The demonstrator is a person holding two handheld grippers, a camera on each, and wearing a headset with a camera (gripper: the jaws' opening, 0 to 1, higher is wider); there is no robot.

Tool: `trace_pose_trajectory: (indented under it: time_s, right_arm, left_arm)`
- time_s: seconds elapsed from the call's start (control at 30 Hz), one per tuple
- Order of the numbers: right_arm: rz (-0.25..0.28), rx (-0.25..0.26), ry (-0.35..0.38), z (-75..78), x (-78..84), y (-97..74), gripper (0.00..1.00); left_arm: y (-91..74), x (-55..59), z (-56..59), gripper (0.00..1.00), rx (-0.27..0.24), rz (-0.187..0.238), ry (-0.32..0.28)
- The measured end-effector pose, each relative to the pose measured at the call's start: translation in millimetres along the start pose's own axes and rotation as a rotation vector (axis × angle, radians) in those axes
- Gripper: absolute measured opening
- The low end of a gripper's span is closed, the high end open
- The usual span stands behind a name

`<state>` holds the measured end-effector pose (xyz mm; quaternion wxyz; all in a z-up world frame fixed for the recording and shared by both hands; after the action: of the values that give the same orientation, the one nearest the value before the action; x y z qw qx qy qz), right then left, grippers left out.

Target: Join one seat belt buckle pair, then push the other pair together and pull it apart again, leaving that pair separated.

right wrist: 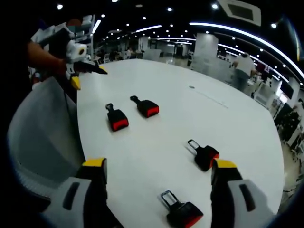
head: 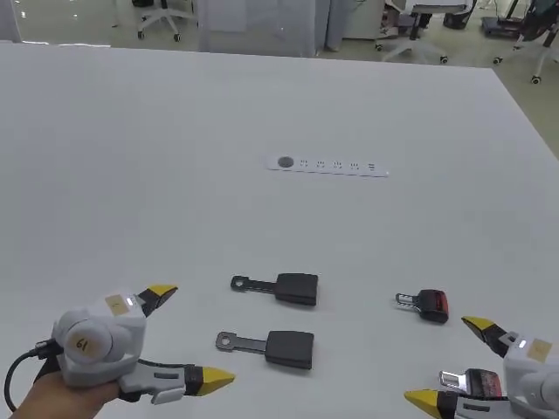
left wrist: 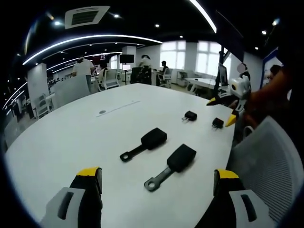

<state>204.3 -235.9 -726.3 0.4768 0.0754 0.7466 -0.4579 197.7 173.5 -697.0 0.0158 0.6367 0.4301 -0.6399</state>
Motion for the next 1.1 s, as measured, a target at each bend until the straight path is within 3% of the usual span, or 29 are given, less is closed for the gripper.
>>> trace_pose_trajectory:
  time_s: [1.1]
  right_arm:
    - [-0.021,-0.010,-0.007,-3.0,5.6,-1.0,0.92]
  left_arm:
    - [-3.3,0.0,-1.5,1.00,-0.011,0.006,-0.005]
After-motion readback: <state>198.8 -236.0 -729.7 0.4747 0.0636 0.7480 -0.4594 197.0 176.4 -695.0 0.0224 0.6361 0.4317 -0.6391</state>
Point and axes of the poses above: the centre of the closed fingertips' face, and the gripper's own axes: y roughly forward along the fingers, z roughly to its right, x roughly out of its underside, the point moved 9 cm from there along -y, roughly backward along the fingers, and after that the axes turned 15 degrees about y, right-handed, at the moved point
